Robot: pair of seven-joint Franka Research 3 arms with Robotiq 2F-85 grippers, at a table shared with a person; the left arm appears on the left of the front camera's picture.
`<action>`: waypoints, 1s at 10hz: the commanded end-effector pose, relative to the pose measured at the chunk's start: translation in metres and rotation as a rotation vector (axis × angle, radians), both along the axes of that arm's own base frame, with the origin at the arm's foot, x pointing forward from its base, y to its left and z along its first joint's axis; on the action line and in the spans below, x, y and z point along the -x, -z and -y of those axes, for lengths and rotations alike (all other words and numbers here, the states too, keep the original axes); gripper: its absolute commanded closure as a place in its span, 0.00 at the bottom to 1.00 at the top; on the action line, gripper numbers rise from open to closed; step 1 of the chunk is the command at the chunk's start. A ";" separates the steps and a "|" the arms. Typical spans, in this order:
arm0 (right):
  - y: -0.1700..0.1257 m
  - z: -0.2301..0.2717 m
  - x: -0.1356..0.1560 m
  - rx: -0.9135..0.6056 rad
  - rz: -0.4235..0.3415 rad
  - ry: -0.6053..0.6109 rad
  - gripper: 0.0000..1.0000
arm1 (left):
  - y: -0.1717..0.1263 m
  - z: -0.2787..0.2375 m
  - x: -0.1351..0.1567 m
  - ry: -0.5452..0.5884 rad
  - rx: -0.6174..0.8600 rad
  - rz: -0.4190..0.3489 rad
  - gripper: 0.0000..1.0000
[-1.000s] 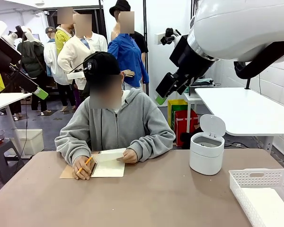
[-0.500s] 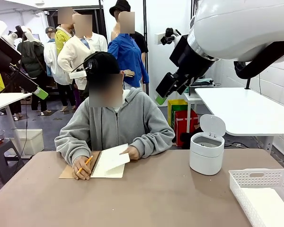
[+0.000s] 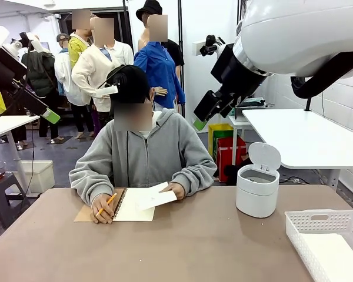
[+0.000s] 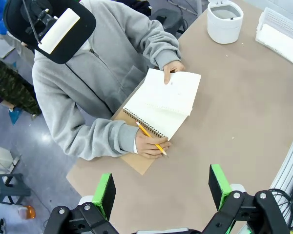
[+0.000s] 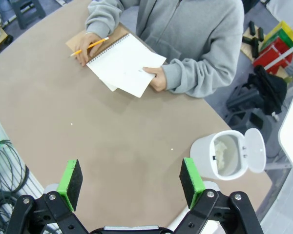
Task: Sort the paper based on its condition.
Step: If a person hands you a paper, place it in the Organizing basket , and if it's crumpled, put it in the Trash can.
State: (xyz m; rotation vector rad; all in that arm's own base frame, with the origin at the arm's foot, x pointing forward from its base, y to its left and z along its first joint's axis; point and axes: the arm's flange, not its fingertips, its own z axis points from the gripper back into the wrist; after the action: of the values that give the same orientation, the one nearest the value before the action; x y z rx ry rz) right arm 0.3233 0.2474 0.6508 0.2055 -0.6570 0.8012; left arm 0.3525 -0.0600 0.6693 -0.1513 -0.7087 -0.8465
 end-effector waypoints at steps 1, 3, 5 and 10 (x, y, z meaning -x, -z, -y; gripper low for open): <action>0.002 0.000 -0.002 -0.001 -0.005 -0.006 0.00 | -0.002 0.000 0.000 -0.003 0.003 0.013 0.00; 0.002 0.000 -0.002 -0.001 -0.005 -0.006 0.00 | -0.002 0.000 0.000 -0.003 0.003 0.013 0.00; 0.002 0.000 -0.002 -0.001 -0.005 -0.006 0.00 | -0.002 0.000 0.000 -0.003 0.003 0.013 0.00; 0.002 0.000 -0.002 -0.001 -0.005 -0.006 0.00 | -0.002 0.000 0.000 -0.003 0.003 0.013 0.00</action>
State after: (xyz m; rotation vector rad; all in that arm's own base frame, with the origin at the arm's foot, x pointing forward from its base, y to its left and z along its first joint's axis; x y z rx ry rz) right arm 0.3233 0.2474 0.6508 0.2055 -0.6570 0.8012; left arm 0.3525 -0.0600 0.6693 -0.1513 -0.7088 -0.8465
